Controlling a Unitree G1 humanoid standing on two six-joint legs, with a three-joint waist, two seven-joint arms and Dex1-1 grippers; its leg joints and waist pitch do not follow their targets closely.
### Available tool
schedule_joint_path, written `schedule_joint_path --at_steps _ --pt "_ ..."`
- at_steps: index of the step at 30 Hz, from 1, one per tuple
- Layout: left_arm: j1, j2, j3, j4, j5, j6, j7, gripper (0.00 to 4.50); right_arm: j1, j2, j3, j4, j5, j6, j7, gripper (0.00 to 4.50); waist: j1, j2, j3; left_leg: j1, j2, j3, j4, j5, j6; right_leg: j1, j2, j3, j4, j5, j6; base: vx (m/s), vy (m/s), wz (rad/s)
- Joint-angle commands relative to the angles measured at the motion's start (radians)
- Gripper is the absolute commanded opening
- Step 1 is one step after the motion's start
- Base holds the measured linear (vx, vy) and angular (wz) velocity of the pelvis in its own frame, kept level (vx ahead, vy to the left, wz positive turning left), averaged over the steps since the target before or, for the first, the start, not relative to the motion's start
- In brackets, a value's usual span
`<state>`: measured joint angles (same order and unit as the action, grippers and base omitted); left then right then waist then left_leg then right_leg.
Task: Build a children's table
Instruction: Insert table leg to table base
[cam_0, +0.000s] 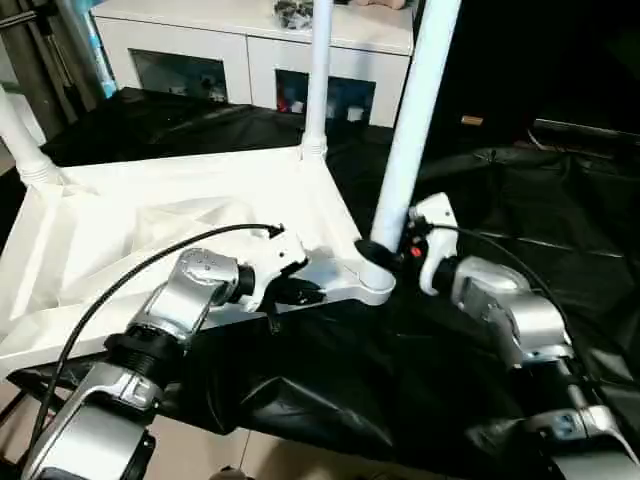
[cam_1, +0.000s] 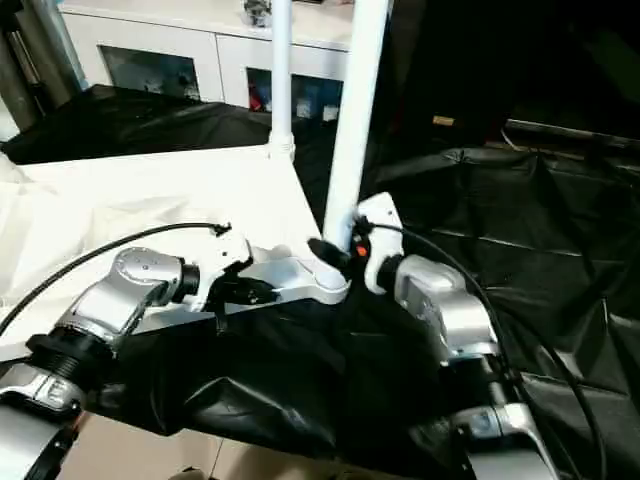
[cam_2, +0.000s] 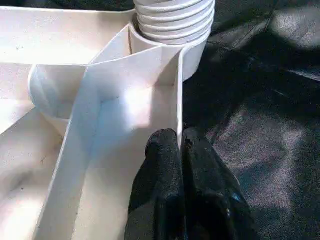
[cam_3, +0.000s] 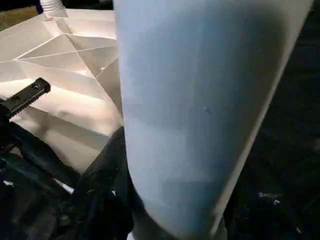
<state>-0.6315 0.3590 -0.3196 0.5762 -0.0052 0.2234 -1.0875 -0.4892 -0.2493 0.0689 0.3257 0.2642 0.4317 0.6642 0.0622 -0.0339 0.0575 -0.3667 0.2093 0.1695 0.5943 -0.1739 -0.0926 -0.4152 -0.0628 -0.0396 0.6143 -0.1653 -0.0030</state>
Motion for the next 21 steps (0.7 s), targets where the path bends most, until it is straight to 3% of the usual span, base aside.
schedule_joint_path --at_steps 1,6,11,19,20,21 --pt "0.008 0.012 -0.003 0.034 0.012 0.009 -0.004 0.00 0.005 -0.013 0.003 -0.016 -0.009 0.010 0.007 1.90 0.006 0.000 -0.065 0.008 0.011 0.001 -0.075 -0.257 -0.009 0.047 -0.062 0.034 -0.085 -0.351 -0.159 0.000 0.000 0.00" --pt "0.009 0.013 -0.001 0.023 0.007 0.012 -0.010 0.00 -0.007 0.002 -0.012 0.026 -0.002 -0.014 0.001 1.90 0.006 0.001 -0.066 0.008 0.011 0.001 -0.076 -0.254 -0.010 0.048 -0.063 0.033 -0.084 -0.343 -0.162 0.000 0.000 0.00" --pt "0.011 0.008 0.006 0.012 -0.001 0.018 -0.010 0.00 -0.005 0.035 -0.084 0.084 0.060 -0.024 -0.006 1.90 0.006 0.004 -0.066 0.009 0.011 0.001 -0.076 -0.261 -0.011 0.049 -0.063 0.033 -0.083 -0.326 -0.177 0.000 0.000 0.00" --pt "0.010 0.001 0.014 0.010 -0.005 0.019 -0.002 0.00 0.050 0.061 -0.154 0.126 0.120 -0.044 0.013 1.89 0.006 0.009 -0.067 0.010 0.012 0.001 -0.077 -0.264 -0.009 0.049 -0.062 0.032 -0.082 -0.307 -0.189 0.000 0.000 0.00" --pt "0.008 0.000 0.015 0.012 -0.005 0.019 -0.001 0.00 0.065 0.065 -0.159 0.133 0.123 -0.055 0.017 1.89 0.006 0.014 -0.066 0.011 0.012 0.002 -0.078 -0.271 -0.010 0.048 -0.062 0.033 -0.085 -0.304 -0.192 0.000 0.000 0.00" --pt "0.006 -0.001 0.016 0.016 -0.004 0.017 0.001 0.00 0.079 0.068 -0.164 0.145 0.125 -0.068 0.022 1.89 0.007 0.011 -0.067 0.010 0.012 0.002 -0.077 -0.274 -0.009 0.051 -0.063 0.033 -0.085 -0.308 -0.191 0.000 0.000 0.00"
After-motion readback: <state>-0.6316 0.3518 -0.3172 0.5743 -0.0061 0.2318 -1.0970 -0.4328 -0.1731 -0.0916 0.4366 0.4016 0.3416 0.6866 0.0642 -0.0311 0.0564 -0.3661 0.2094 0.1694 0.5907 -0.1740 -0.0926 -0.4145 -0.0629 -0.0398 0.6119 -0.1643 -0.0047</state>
